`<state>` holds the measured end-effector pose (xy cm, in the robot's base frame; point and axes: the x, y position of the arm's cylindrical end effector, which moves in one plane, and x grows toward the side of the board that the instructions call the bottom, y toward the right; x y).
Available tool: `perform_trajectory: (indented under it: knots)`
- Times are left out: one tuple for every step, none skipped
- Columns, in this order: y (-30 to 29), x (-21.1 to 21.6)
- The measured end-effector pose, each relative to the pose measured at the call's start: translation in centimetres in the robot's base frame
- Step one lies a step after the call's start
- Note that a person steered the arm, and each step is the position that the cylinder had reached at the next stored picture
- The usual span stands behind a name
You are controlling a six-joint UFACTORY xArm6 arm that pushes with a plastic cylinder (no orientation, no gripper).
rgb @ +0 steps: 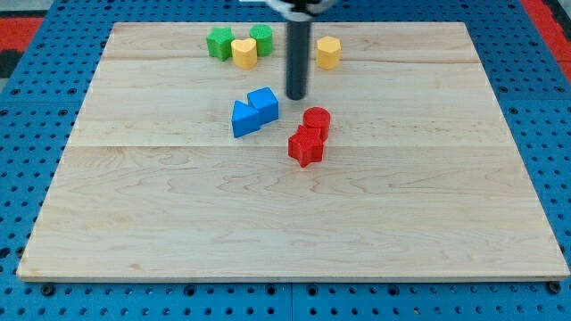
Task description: Place the blue blocks to parallel to the red blocks
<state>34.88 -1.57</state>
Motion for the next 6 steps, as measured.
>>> perform_trajectory:
  knots:
    - [-2.6, 0.0]
    - [-5.0, 1.2]
    - [-5.6, 3.6]
    - [-7.2, 4.1]
    - [-13.1, 5.0]
    - [-13.9, 10.8]
